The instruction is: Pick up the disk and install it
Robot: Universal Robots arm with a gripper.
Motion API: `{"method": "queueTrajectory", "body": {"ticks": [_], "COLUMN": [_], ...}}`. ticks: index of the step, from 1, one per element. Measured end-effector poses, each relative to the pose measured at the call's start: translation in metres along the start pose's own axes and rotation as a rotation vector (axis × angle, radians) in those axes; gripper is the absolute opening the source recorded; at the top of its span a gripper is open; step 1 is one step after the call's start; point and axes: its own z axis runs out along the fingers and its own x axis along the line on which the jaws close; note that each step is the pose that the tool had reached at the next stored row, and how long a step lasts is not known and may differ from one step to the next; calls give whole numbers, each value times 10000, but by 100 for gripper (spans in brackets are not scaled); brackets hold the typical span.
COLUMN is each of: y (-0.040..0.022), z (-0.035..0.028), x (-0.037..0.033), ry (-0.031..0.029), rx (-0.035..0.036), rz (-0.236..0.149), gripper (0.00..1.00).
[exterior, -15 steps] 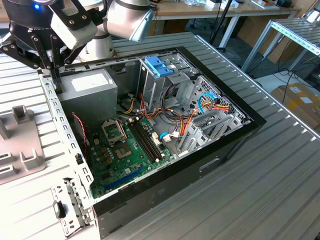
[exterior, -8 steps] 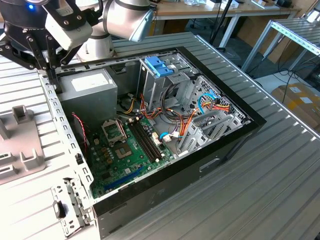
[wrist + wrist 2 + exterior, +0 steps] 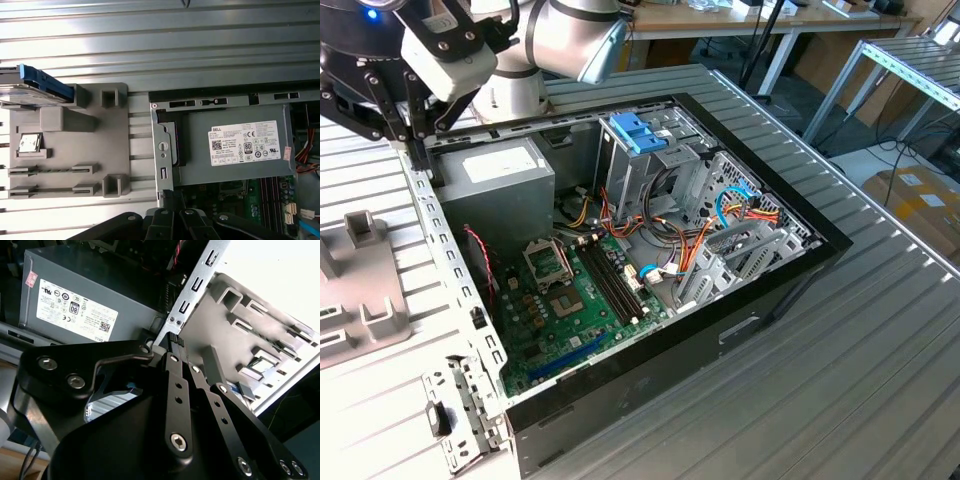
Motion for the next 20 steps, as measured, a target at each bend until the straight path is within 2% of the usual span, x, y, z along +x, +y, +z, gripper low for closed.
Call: {"method": "queueTrajectory", "body": {"ticks": [20], "y": [-10], "z": [0], "x": [132], "ry": [-1], "rx": [0], "rz": [0], "gripper": [11]}}
